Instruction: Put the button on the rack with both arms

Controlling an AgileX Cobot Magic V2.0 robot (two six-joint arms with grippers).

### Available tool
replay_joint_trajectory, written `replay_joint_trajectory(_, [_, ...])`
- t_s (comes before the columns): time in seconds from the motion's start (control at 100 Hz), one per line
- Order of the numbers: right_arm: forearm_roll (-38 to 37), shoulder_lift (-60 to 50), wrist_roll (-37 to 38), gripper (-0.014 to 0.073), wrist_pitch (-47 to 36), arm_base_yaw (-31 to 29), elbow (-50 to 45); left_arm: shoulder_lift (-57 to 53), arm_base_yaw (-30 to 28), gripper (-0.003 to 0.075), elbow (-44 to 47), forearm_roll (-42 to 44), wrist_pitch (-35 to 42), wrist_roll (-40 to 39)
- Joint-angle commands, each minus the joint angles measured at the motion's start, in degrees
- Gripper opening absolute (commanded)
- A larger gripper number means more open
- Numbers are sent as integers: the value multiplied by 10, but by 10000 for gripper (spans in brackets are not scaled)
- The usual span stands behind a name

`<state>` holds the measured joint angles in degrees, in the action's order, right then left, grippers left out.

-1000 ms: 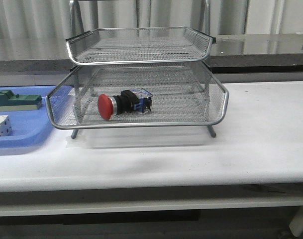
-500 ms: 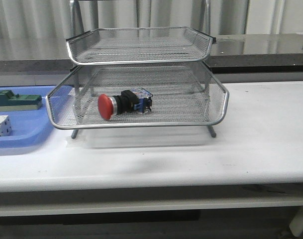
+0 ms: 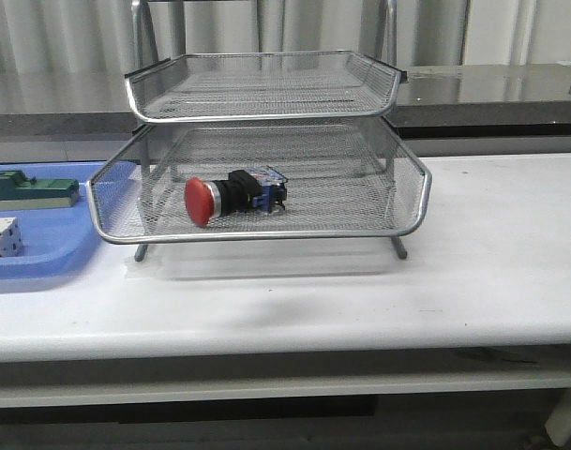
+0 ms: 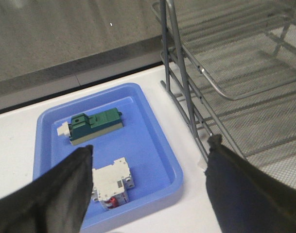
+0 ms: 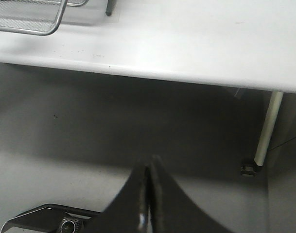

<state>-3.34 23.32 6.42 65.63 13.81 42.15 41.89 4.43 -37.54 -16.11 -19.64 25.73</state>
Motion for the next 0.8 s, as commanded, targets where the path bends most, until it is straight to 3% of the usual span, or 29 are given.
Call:
replay_joint_trajectory(0.0, [-6, 5, -2, -71, -30, -1, 14, -48, -2, 480, 30, -19, 91, -7])
replay_joint_trajectory(0.41, [-6, 5, -2, -71, -30, -1, 14, -214, -2, 480, 177, -46, 145, -7])
replay_joint_trajectory(0.79, [-6, 5, -2, -71, -30, -1, 14, -247, -2, 469, 207, -46, 162, -7])
